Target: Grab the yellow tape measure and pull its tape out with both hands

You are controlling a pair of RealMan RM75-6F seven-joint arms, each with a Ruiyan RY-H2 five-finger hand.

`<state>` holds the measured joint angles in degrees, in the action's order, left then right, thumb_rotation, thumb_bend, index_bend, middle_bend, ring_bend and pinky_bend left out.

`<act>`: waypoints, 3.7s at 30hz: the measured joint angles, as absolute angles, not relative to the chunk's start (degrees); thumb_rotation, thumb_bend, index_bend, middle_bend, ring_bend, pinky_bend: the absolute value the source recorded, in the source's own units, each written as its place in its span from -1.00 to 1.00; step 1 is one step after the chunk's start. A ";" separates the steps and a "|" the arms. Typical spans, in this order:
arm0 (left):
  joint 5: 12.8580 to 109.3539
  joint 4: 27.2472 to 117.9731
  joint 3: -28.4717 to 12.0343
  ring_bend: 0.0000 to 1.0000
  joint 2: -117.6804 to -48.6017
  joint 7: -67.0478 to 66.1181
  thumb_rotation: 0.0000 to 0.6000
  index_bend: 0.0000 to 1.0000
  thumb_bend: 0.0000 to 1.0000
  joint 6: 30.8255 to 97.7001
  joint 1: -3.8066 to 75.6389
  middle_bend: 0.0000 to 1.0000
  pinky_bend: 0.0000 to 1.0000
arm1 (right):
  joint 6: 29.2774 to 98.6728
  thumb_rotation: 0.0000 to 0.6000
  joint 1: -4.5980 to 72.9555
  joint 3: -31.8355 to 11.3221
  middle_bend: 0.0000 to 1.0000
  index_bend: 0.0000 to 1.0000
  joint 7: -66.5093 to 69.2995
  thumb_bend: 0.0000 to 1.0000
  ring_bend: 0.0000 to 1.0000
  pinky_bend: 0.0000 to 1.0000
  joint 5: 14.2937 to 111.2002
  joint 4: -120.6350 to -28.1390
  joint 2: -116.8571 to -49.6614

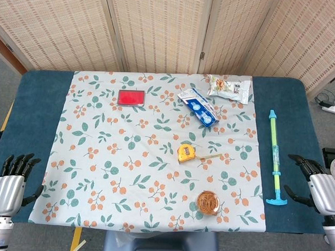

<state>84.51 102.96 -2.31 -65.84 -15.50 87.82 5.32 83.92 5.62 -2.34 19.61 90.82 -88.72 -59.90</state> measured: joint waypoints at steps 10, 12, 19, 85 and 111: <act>84.49 102.92 -2.81 -0.76 -66.24 -16.08 1.00 -0.50 -0.31 86.73 6.05 -0.68 -1.00 | 84.14 1.00 5.63 -2.19 -0.58 -0.66 18.97 -0.32 -0.47 -0.66 90.73 -89.04 -59.83; 84.77 102.95 -2.81 -0.76 -66.31 -16.12 1.00 -0.50 -0.31 86.79 6.07 -0.68 -1.00 | 83.96 1.00 5.82 -2.17 -0.58 -0.66 18.75 -0.32 -0.47 -0.66 90.85 -89.13 -59.70; 84.69 103.21 -3.14 -0.76 -66.32 -16.24 1.00 -0.50 -0.31 86.94 6.07 -0.68 -1.00 | 81.43 1.00 8.40 -2.76 -0.59 -0.68 16.87 -0.32 -0.47 -0.65 91.58 -90.59 -59.10; 82.26 102.56 -3.78 -0.76 -65.67 -13.96 1.00 -0.45 -0.31 86.87 4.63 -0.68 -1.00 | 33.16 1.00 53.25 -7.68 -0.25 -0.24 -9.99 -0.18 -0.34 -0.51 71.55 -64.03 -93.49; 80.87 104.37 -16.65 -0.69 -74.95 -9.70 1.00 -0.52 -0.31 73.38 24.79 -0.68 -1.00 | 50.57 1.00 44.38 -14.51 0.13 0.24 14.43 -0.03 -0.02 -0.41 71.95 -78.46 -89.22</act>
<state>80.87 104.37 -16.65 -74.95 -9.70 73.38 24.79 50.57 44.38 -14.51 14.43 71.95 -78.46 -89.22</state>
